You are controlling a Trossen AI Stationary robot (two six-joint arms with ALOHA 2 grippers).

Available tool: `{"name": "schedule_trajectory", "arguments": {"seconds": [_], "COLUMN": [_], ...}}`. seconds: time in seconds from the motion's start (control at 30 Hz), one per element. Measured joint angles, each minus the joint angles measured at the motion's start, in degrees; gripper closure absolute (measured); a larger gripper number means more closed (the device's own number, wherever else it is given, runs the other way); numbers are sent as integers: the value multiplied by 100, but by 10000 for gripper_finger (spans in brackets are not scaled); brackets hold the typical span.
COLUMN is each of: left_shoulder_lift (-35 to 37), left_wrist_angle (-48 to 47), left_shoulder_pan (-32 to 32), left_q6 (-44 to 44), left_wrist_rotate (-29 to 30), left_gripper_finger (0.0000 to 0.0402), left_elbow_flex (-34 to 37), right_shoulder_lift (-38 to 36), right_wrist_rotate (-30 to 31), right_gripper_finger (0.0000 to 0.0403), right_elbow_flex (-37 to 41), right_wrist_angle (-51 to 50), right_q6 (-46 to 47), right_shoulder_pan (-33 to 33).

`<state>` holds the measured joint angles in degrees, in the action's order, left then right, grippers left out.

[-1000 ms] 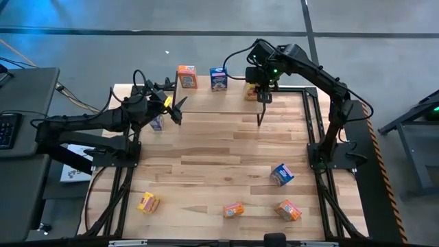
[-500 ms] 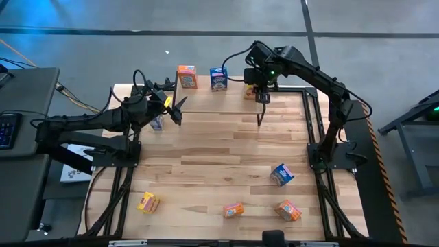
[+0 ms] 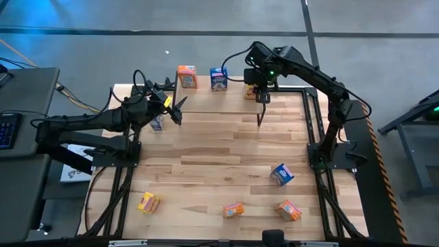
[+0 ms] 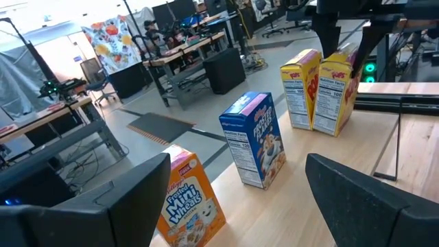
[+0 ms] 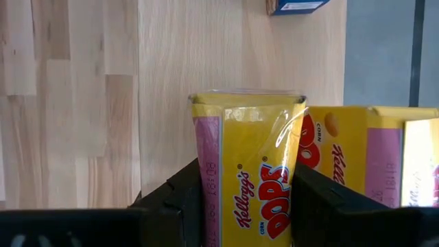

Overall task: Stack cereal on shelf
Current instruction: Put the right yellow cereal box on the shelf aligned with the other yellow cereal box

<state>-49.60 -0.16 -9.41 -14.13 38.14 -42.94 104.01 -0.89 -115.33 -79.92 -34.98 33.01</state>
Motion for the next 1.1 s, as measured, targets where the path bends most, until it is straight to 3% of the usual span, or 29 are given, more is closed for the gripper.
{"name": "schedule_trajectory", "arguments": {"seconds": [0.5, 1.1], "left_shoulder_lift": [0, 0], "left_wrist_angle": [0, -1], "left_shoulder_pan": [0, 0], "left_q6": [0, 2], "left_wrist_rotate": [1, 1], "left_gripper_finger": [71, 71], "left_elbow_flex": [2, 2], "right_shoulder_lift": [2, 28], "right_wrist_rotate": [36, 120], "right_gripper_finger": [250, 190], "right_elbow_flex": [0, -4], "right_wrist_angle": [-25, 29], "right_q6": [42, 44], "right_shoulder_pan": [11, 37]}}
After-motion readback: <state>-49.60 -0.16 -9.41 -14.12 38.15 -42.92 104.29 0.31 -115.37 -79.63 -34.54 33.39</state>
